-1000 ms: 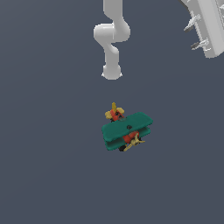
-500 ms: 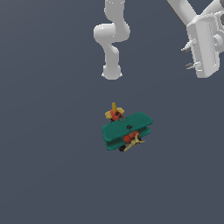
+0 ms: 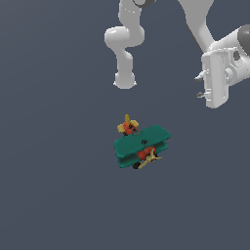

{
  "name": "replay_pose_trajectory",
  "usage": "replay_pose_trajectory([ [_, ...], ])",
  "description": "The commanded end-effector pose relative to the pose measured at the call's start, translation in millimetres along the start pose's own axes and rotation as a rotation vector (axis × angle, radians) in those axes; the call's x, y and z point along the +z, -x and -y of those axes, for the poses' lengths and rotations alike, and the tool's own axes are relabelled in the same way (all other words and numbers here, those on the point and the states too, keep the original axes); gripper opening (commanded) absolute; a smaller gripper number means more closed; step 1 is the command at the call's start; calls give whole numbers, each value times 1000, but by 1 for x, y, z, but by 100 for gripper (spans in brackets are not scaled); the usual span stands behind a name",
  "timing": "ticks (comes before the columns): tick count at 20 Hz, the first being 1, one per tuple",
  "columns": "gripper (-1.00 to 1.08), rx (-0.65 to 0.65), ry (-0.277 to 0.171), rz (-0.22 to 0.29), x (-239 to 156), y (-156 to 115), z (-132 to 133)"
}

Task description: Pick up the object and move it to a goal position.

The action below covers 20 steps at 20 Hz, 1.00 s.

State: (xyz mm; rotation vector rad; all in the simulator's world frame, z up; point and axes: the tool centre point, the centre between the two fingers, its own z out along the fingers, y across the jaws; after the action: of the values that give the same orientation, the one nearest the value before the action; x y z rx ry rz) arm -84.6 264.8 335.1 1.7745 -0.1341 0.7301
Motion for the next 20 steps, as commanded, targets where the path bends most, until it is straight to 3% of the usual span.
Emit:
replay_pose_trajectory([
  [1,28,-16,29,-5,7,9,17],
  [13,28,-109,151,-15,53,65,95],
  [20,28,-156,198,-13,78,97,127],
])
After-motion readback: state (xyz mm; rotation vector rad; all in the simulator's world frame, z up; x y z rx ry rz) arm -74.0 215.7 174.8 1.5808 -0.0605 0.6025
